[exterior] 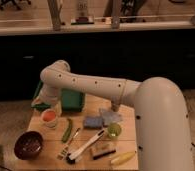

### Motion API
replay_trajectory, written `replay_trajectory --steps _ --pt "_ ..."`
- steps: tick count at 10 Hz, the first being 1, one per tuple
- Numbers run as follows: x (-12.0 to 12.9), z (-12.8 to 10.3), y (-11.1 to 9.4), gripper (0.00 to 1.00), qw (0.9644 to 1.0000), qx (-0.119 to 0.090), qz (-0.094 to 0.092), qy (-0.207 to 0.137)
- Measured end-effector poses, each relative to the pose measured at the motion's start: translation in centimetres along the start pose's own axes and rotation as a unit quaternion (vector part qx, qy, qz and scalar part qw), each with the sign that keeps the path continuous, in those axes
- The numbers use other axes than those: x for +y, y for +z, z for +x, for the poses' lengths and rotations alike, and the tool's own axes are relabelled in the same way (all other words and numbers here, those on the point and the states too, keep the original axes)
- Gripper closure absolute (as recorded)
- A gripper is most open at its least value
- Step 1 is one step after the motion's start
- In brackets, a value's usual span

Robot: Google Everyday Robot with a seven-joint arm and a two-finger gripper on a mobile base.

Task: Place apple in paper cup

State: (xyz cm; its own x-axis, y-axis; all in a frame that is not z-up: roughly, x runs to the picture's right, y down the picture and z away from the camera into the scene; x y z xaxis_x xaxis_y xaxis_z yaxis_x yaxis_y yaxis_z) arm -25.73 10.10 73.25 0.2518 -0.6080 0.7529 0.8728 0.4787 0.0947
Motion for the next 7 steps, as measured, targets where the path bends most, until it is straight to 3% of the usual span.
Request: replay_trajectory --steps 7 --pt "0.5 1.3 -1.7 0.2 0.9998 0.019 0.005 0.01"
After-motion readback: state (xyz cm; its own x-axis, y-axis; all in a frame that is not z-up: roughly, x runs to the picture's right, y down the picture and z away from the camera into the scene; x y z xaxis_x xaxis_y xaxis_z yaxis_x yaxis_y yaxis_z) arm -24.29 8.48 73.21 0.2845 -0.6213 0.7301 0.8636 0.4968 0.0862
